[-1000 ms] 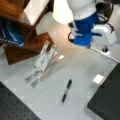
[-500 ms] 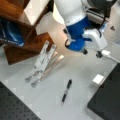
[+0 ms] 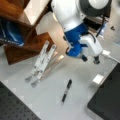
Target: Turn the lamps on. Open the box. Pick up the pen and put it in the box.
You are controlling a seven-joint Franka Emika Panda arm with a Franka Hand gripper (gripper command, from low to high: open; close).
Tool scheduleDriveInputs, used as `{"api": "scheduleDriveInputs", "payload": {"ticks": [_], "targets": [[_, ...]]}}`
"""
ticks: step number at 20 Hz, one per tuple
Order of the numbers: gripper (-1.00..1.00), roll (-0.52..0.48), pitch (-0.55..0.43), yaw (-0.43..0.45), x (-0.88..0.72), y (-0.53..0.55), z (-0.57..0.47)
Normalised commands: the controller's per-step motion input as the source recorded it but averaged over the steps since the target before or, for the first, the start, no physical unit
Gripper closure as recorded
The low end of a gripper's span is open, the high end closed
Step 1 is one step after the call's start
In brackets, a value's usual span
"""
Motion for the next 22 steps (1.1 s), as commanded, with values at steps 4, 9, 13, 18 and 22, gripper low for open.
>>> {"api": "scheduleDriveInputs", "payload": {"ticks": [4,9,13,18,22], "targets": [[-1.00,0.156,-0.129,-0.017,0.20,0.02,-0.12],[-1.00,0.176,-0.102,0.057,0.11,0.13,-0.04],[-1.00,0.206,-0.097,0.084,0.06,0.25,-0.04],[-1.00,0.247,-0.084,0.057,0.06,0.11,-0.11],[-1.00,0.230,-0.045,0.065,0.06,-0.10,-0.14]]}}
